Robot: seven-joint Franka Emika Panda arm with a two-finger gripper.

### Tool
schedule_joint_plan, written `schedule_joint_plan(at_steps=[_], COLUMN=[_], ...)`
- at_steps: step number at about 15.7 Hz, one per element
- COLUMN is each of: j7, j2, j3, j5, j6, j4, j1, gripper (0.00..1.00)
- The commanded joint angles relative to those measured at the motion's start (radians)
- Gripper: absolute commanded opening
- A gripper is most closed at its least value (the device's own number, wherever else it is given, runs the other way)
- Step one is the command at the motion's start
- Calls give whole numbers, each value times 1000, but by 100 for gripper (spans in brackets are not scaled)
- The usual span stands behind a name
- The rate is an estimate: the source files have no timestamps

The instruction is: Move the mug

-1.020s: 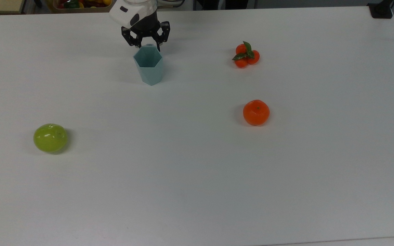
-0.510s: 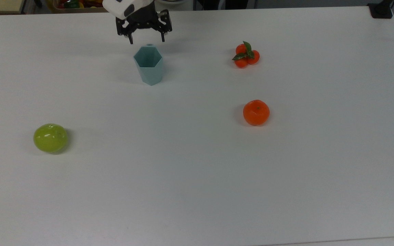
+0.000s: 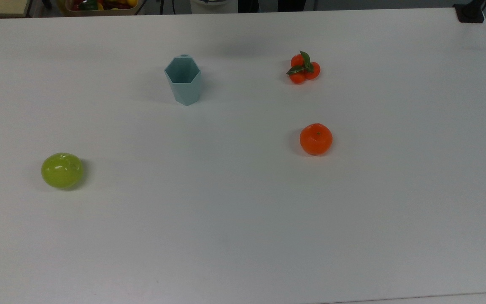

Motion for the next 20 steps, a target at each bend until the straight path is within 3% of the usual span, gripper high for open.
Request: schedule_joint_plan(at_steps=[1, 3, 6, 10, 13, 20], j7=[108, 180, 171, 97, -23, -25], j2=[21, 24, 30, 51, 71, 96], j3=[46, 74, 74, 51, -23, -29], j5=[52, 54, 85, 92, 92, 91], j6=[-151, -157, -143, -59, -7, 16], j4=[148, 171, 171, 169, 171, 171], j1=[7, 5, -1, -3, 36, 36], gripper=[100, 100, 100, 100, 100, 100])
